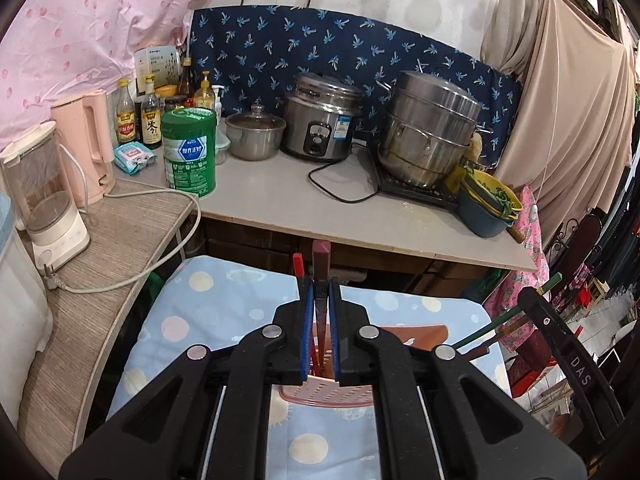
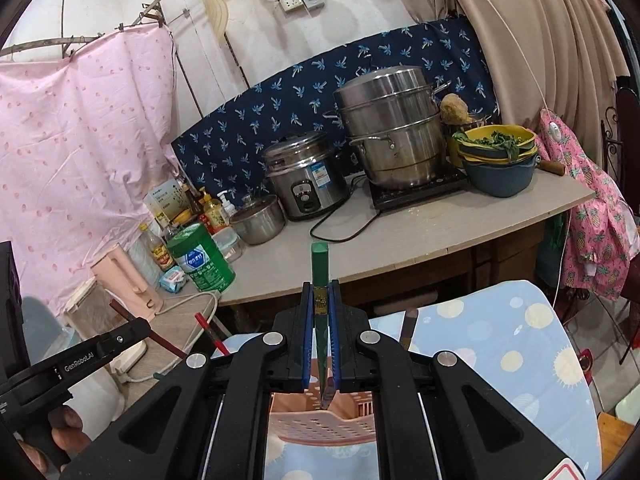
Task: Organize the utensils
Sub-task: 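Lift both held chopsticks and lower them into the pink basket, then open both grippers to release the chopsticks in the basket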
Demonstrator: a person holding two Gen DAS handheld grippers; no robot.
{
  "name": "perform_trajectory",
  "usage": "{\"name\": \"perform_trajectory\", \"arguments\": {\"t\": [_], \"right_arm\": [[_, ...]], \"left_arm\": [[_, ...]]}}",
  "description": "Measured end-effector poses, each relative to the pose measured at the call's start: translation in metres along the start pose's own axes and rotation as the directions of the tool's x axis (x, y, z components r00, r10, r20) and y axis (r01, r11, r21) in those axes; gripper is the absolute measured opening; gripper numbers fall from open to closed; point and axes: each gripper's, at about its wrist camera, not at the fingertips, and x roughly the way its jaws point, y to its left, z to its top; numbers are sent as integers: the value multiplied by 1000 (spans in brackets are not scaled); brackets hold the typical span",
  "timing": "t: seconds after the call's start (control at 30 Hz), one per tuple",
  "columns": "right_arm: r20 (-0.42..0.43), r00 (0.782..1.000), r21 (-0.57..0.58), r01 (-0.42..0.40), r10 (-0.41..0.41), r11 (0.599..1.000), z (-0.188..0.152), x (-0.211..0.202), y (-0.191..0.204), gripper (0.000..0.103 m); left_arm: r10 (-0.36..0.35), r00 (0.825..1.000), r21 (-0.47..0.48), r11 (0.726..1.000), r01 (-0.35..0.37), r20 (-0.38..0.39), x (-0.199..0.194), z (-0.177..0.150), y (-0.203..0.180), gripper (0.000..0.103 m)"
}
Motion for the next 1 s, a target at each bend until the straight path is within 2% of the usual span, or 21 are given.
{"name": "perform_trajectory", "arguments": {"t": [0.07, 0.17, 0.23, 0.3, 0.5, 0.7, 1.0], "right_arm": [[-6, 1000, -2, 4, -4, 1000, -1, 2, -1, 8], [6, 1000, 1, 11, -11, 1000, -1, -1, -1, 16], [14, 1000, 0, 10, -10, 1000, -1, -5, -1, 19], [21, 1000, -4, 7, -7, 1000, 0, -10, 0, 19], [30, 1000, -18, -3, 3, 1000, -3, -28, 4, 20], [27, 1000, -20, -7, 7, 1000, -13, -47, 7, 25], [4, 1000, -48, -10, 11, 999, -39, -78, 13, 25]], "left_arm": [[-3, 1000, -4, 1000, 3, -10, 3, -1, 2, 7], [5, 1000, -7, 1000, -5, -4, 4, -3, 5, 8], [10, 1000, -8, 1000, -10, -5, 4, -5, 6, 12], [18, 1000, -10, 1000, -18, -2, 2, -7, 7, 20], [37, 999, -13, 999, -37, 14, -9, -11, 10, 31], [46, 999, -11, 999, -45, 30, -28, -17, 14, 32], [74, 997, 5, 997, -74, 30, -53, -41, 18, 33]]}}
